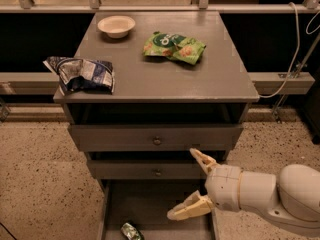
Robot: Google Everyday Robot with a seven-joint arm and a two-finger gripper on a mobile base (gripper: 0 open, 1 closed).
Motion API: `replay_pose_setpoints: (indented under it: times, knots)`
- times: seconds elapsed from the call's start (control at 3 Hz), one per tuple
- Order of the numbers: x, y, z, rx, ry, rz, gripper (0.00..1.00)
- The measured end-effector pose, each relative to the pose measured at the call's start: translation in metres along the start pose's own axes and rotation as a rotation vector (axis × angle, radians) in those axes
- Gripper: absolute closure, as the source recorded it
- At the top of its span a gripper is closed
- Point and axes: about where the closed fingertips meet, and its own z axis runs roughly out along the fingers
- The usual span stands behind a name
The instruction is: Pick green can from bottom drawer and place on counter
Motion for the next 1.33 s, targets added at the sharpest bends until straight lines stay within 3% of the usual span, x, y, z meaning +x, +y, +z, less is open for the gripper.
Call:
replay_pose_setpoints:
  times: [0.33,0.67,1.0,1.33]
  knots:
    - [0.038,0.032,0.023,-0.004,-0.042,0.036,0.00]
    - [0.112,0.081,0.077,-0.005,-0.047,-0.083,0.00]
    - [0.175,0.067,0.111,-0.015,-0.067,-0.006,0.00]
    - [0.222,0.078,0.114,-0.015,-0.051,0.099,0.00]
